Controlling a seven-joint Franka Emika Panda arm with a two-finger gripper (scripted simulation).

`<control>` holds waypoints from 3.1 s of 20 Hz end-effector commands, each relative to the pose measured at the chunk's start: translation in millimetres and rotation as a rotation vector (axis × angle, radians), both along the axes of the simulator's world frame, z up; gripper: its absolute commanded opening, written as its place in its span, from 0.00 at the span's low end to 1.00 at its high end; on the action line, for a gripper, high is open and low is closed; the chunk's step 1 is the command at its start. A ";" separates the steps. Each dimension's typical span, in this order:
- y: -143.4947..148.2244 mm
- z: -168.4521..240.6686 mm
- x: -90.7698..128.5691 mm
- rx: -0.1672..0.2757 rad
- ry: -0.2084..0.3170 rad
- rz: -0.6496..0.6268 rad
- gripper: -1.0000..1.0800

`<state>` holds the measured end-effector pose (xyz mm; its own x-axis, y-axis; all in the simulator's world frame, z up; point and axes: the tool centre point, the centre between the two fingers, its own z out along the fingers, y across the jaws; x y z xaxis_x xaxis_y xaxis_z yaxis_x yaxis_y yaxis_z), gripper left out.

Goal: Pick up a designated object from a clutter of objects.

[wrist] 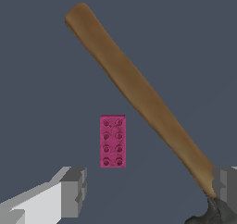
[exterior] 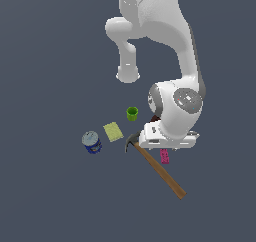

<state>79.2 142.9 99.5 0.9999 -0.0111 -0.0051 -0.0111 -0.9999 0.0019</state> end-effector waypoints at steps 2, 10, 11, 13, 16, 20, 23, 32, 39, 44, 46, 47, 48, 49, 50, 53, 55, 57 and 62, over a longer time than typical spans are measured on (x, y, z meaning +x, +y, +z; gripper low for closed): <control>14.0 -19.4 1.3 0.001 -0.004 0.003 0.96; 26.6 -37.3 0.9 0.002 -0.005 0.005 0.96; 26.0 -36.2 0.4 0.002 -0.004 0.006 0.96; 26.0 -37.7 0.4 0.002 -0.004 0.006 0.96; 26.1 -45.1 0.2 0.002 -0.004 0.006 0.96; 26.2 -64.1 -0.3 0.002 -0.004 0.006 0.96; 26.3 -78.2 -0.5 0.002 -0.005 0.006 0.96; 26.9 -87.6 0.7 0.002 -0.005 0.006 0.00; 26.9 -87.6 0.7 0.002 -0.005 0.006 0.00; 26.0 -74.3 5.4 0.006 -0.020 0.004 0.00; 23.8 -69.9 4.2 0.006 -0.020 0.004 0.00; 22.4 -67.0 3.5 0.006 -0.020 0.004 0.00; 20.8 -64.1 2.6 0.005 -0.020 0.004 0.00; 18.9 -60.2 1.6 0.005 -0.020 0.004 0.00; 16.8 -55.9 0.5 0.005 -0.020 0.004 0.00; 9.2 -40.5 -3.5 0.005 -0.019 0.005 0.00; 2.9 -27.9 -6.8 0.005 -0.018 0.005 0.00; -4.4 -13.2 -10.6 0.005 -0.018 0.005 0.00; -26.5 31.6 -21.8 0.004 -0.015 0.005 0.00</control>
